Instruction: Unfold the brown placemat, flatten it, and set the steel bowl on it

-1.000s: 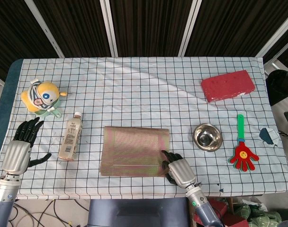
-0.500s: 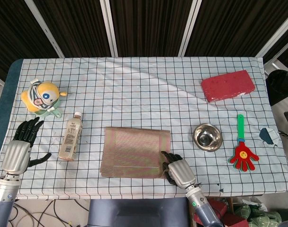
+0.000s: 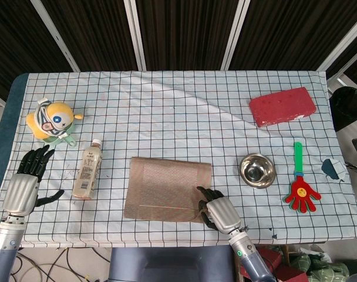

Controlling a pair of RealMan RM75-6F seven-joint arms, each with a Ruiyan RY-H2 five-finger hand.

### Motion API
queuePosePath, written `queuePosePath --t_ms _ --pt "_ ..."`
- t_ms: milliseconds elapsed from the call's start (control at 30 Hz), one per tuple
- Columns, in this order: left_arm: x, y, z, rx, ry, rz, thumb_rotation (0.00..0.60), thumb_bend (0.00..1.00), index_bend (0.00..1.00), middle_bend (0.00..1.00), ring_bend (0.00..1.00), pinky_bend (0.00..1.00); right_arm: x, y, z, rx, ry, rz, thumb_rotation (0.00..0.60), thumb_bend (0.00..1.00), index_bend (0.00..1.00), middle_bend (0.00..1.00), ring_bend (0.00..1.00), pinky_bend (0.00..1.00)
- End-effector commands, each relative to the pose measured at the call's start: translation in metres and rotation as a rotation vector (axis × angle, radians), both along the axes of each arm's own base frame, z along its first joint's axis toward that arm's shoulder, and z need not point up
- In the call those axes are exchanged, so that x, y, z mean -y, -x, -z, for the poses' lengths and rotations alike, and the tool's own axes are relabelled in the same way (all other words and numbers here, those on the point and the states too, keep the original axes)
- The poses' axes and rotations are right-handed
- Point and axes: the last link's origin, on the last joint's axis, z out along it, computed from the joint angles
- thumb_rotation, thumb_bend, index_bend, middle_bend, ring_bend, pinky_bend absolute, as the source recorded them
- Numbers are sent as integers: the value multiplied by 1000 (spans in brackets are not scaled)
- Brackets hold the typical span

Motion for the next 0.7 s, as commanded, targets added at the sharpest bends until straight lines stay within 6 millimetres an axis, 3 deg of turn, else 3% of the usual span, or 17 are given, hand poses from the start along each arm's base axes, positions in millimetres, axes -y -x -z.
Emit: queuePosePath --t_ms 33,300,700 --pt "0 0 0 2 -1 0 600 52 0 0 0 52 10 -9 -6 25 23 6 600 502 627 108 167 238" --pt "-3 1 -2 7 -2 -7 600 52 0 0 0 52 55 -37 -30 117 90 101 600 502 627 110 167 238" --pt "-5 1 -1 -8 10 -16 600 52 0 0 0 51 162 -73 -68 103 248 255 600 502 634 119 168 238"
